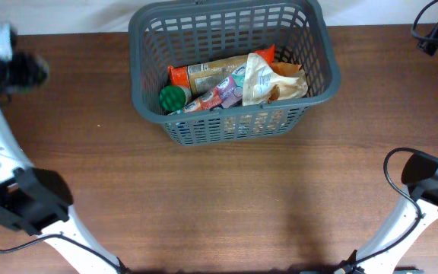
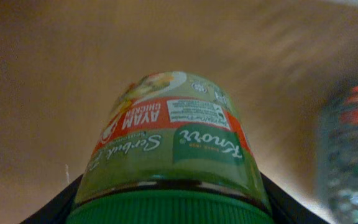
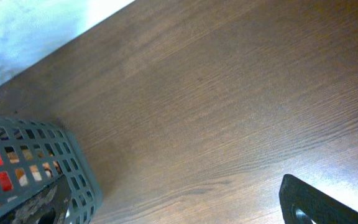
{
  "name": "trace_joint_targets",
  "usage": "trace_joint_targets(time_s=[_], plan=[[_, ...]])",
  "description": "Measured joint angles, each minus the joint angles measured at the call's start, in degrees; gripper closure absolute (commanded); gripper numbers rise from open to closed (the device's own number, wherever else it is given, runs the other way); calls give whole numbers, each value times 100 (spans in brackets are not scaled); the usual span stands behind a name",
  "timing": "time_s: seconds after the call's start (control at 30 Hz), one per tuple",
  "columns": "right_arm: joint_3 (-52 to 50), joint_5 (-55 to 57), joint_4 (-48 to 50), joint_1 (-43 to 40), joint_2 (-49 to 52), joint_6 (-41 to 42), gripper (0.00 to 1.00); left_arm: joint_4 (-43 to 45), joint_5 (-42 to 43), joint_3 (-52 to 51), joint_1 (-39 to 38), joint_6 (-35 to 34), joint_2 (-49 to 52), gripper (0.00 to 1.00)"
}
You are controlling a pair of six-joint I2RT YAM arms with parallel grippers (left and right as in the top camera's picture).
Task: Pack container
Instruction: 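Lift the second jar into the basket and release it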
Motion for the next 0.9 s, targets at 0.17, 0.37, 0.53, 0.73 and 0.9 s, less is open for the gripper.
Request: trace_joint_targets(time_s=[0.17, 0.37, 0.53, 0.73, 0.9], plan=[[0, 0, -4, 0, 0, -4, 1, -101, 232, 1762, -1274, 1014, 7, 98], [0, -2, -4, 0, 0, -4, 1, -304, 387, 2218, -3383, 2747, -24, 98], [0, -2, -4, 2, 0, -2, 1, -332, 297, 1665, -4131, 3751, 11, 98], [0, 0, -2, 0, 0, -4, 1, -278, -654, 699, -4216, 4033, 680, 42], [0, -2, -4, 2, 0, -4, 1, -24, -1467, 367, -4148, 3547, 1296, 1]])
